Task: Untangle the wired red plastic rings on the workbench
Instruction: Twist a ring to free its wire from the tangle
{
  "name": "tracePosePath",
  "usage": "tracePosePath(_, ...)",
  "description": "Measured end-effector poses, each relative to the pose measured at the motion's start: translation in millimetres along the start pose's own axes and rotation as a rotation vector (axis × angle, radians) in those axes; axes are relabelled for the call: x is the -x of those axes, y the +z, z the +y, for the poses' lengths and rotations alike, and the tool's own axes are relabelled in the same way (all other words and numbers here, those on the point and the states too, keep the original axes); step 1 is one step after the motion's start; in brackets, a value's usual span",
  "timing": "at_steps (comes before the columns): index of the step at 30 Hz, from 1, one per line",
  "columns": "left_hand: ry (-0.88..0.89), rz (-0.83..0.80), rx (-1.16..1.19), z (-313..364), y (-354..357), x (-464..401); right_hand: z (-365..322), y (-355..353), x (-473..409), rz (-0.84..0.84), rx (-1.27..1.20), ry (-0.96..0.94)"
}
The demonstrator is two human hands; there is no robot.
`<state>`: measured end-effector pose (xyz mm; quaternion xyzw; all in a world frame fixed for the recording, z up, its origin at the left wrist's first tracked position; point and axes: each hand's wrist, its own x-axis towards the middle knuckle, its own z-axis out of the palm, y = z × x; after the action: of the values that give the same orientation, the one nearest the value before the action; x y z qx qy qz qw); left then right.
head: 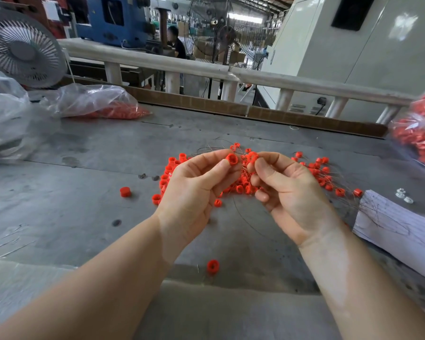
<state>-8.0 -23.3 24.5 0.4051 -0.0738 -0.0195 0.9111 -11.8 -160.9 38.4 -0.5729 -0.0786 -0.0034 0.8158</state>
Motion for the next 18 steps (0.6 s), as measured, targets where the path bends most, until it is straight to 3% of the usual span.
tracePosePath(13, 0.014, -0.035, -0.050, -1.8, 2.4, 3.2, 1.4, 1.1, 2.0, -0.004, -0.033, -0.035)
tracePosePath(15, 0.018, -0.033, -0.058, -2.4, 2.6, 3.4, 2.4, 0.7, 2.4, 0.059, 0.139, -0.169)
tracePosePath(18, 0.029, -0.031, -0.076, -2.5, 2.2, 3.3, 2.9, 1.9, 3.5, 0.178, 0.607, -0.479)
